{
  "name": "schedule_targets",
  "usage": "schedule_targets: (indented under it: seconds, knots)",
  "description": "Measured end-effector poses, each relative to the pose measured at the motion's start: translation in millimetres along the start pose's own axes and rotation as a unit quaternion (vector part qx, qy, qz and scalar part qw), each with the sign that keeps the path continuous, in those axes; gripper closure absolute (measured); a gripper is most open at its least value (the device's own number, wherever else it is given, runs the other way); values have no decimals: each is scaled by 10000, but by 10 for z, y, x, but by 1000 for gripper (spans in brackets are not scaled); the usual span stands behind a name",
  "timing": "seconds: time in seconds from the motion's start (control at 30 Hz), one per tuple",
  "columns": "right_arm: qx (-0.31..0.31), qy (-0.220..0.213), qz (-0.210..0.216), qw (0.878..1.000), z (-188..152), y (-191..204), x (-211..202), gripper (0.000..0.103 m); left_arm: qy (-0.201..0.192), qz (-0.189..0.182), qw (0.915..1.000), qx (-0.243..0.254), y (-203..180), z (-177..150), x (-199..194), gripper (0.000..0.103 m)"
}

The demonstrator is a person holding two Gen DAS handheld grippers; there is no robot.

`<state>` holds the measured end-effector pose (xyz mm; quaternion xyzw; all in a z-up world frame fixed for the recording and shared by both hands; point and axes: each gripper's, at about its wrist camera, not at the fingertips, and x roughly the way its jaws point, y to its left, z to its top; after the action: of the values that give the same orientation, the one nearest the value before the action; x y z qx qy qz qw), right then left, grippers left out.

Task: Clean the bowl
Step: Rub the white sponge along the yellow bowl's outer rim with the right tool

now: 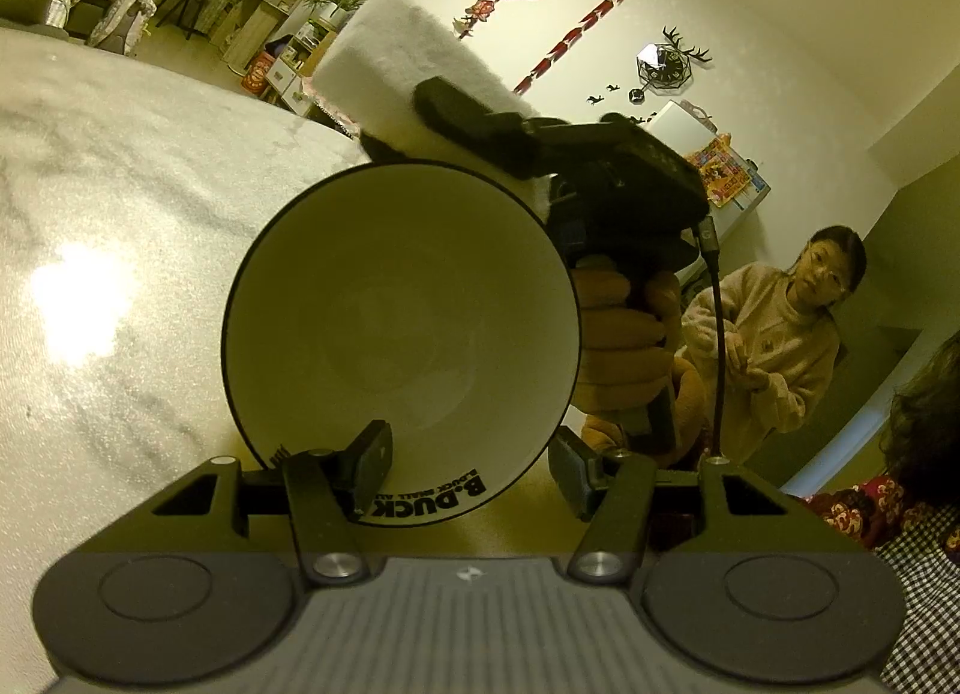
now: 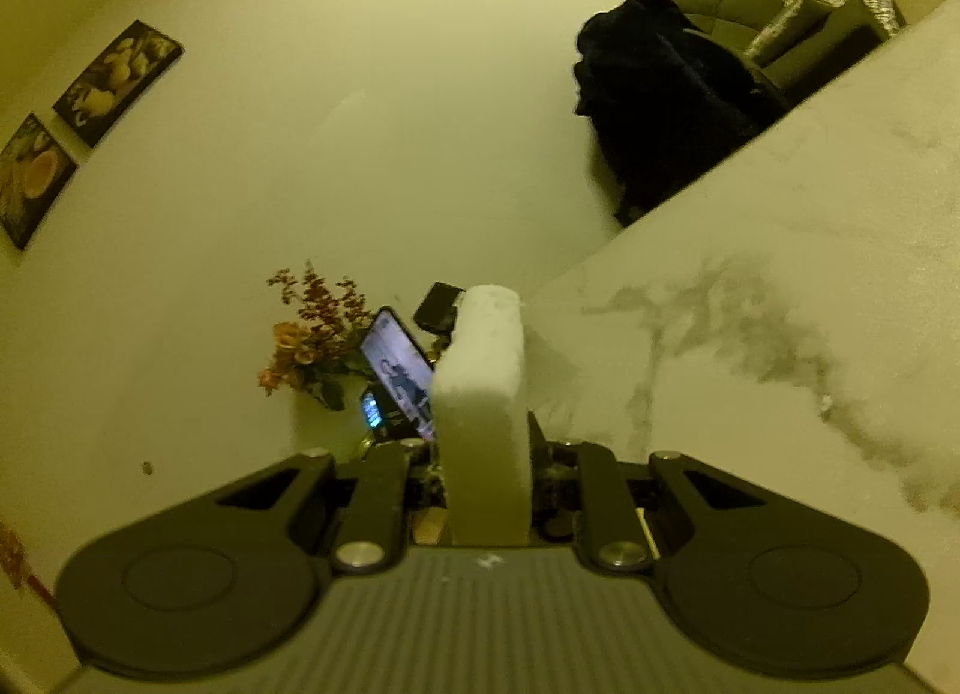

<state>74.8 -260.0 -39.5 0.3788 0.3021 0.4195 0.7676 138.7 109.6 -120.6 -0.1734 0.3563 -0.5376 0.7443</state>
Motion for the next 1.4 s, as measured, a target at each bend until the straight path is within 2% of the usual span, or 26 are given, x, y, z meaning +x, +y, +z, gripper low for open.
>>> schedule_targets:
  seconds: [0.17, 0.27, 0.37, 0.5, 0.63, 1.0, 1.4]
  knots:
    - [319, 19, -393, 9987, 26, -158, 28, 84, -1, -1, 10000, -2, -3, -4, -3, 44]
    - [354, 22, -459, 9983, 27, -181, 34, 84, 1, -3, 10000, -5, -11, -2, -12, 44]
    - [294, 5, -380, 9988, 21, -148, 23, 84, 7, -3, 10000, -5, -24, 3, -22, 44]
    - [100, 5, -40, 9999, 7, -46, 15, 84, 7, -3, 10000, -4, -21, 4, -22, 44]
    - [-57, -8, 34, 10000, -7, 19, 18, 84, 5, -4, 10000, -5, -13, 8, -18, 44]
    - [421, 62, -733, 9964, 0, -231, 71, 84, 4, -11, 10000, -13, 3, 25, -22, 43]
    - [-88, 3, -20, 10000, -16, -10, 39, 84, 18, -21, 10000, -10, -10, 33, -15, 42]
